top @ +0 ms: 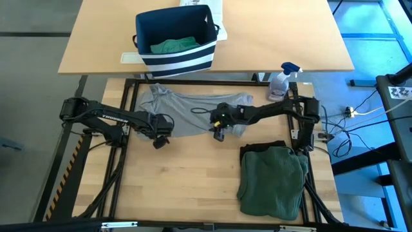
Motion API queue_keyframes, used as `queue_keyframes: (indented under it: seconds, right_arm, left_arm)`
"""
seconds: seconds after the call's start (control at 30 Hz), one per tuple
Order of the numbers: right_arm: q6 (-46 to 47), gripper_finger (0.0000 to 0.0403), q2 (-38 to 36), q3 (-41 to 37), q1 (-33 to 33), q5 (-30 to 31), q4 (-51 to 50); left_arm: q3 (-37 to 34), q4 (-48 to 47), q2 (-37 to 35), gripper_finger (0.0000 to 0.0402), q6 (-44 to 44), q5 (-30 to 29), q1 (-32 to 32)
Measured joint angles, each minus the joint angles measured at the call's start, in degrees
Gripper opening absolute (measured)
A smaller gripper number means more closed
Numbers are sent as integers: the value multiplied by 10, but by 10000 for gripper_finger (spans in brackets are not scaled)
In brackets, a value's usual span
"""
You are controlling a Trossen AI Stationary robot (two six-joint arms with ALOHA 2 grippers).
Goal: Fold Laundry from Bin
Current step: Fold the gray shirt
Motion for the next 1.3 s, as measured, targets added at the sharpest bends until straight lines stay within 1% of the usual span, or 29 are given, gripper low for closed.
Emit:
queue_keyframes:
  seconds: [0.03, 0.07, 0.2, 0.3, 0.4, 0.5, 0.6, 0.77, 0.83, 1.07, 1.23, 1.3]
  right_arm:
    - [0, 198, 9, 11, 0, 1, -32]
    - [-2, 198, 19, 20, 0, 2, -60]
    - [-5, 198, 36, 42, 0, 3, -121]
    - [-4, 198, 35, 42, 8, 1, -152]
    - [-3, 198, 28, 40, 23, 2, -180]
    - [-3, 198, 24, 41, 41, 2, -210]
    - [-3, 198, 22, 41, 59, 2, -240]
    - [-2, 198, 15, 40, 80, 7, -266]
    - [-2, 198, 14, 39, 81, 4, -273]
    - [-1, 198, 12, 40, 75, 2, -296]
    - [-1, 198, 12, 40, 76, 1, -298]
    - [-1, 198, 12, 40, 76, 1, -298]
  left_arm:
    - [1, -3, 0, 18, -13, 2, -1]
    - [4, -5, 0, 11, -28, 5, -3]
    - [28, -50, -3, 5, -95, -3, -28]
    - [58, -116, -9, 4, -163, -26, -58]
    - [92, -201, -11, 3, -239, -26, -91]
    - [120, -271, -12, 2, -312, 5, -126]
    - [135, -311, -12, 2, -371, 62, -157]
    - [136, -315, -12, 2, -428, 189, -199]
    - [136, -313, -12, 3, -438, 222, -217]
    - [136, -298, -12, 39, -450, 250, -275]
    - [140, -284, -11, 68, -449, 247, -312]
    - [149, -281, -11, 78, -452, 235, -324]
